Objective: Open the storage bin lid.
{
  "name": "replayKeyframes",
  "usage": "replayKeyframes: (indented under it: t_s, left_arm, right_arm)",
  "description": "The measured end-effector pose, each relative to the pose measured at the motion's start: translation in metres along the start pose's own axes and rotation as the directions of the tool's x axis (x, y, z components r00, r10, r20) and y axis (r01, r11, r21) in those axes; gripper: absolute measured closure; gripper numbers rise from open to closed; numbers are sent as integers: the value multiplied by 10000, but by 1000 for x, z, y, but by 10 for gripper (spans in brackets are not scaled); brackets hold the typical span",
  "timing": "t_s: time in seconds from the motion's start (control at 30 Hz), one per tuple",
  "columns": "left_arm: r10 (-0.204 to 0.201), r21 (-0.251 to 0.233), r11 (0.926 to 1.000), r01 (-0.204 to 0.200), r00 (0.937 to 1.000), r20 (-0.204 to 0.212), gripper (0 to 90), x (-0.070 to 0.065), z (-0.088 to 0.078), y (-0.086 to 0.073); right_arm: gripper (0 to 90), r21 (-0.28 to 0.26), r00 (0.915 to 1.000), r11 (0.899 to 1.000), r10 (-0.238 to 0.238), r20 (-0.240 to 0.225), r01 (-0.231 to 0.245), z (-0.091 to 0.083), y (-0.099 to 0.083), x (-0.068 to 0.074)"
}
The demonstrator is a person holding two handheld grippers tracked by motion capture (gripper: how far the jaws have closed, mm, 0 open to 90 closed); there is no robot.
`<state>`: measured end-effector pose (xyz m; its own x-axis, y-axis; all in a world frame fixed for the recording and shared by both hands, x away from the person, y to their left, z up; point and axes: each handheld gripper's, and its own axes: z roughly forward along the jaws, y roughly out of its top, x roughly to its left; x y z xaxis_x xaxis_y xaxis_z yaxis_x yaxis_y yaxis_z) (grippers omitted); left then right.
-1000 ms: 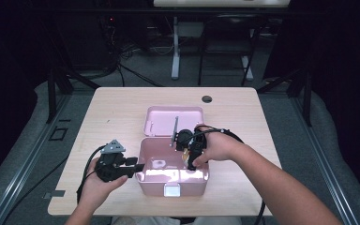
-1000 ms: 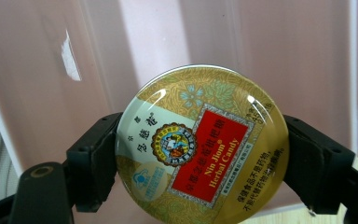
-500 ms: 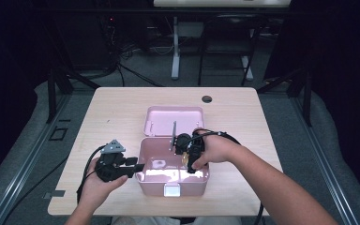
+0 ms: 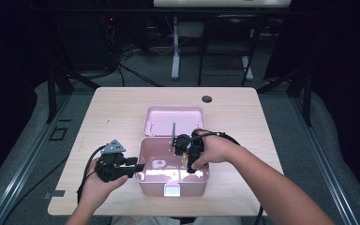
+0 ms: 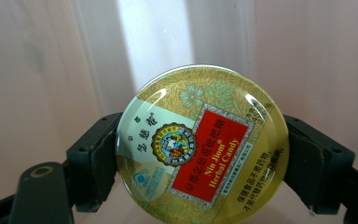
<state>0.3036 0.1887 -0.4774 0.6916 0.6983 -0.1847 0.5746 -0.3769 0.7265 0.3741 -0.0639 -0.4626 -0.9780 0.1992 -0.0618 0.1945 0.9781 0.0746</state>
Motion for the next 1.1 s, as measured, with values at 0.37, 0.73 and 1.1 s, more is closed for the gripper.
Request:
replayKeyframes:
  t_s: [0.37, 0.73, 1.1]
  left_arm:
    - [-20, -4, 10000, 20, 10000, -13, 585, 0, 0, 0]
    - [5, 1, 10000, -5, 10000, -15, 585, 0, 0, 0]
    - [-8, -27, 10000, 8, 10000, -19, 585, 0, 0, 0]
  right_arm:
    - [200, -23, 9999, 10000, 35, -94, -36, 12, -1, -1]
    - [199, 172, 9998, 9996, -218, 20, 218, 21, 1, -1]
    - [199, 364, 9994, 9988, -342, -10, 342, 29, 2, 1]
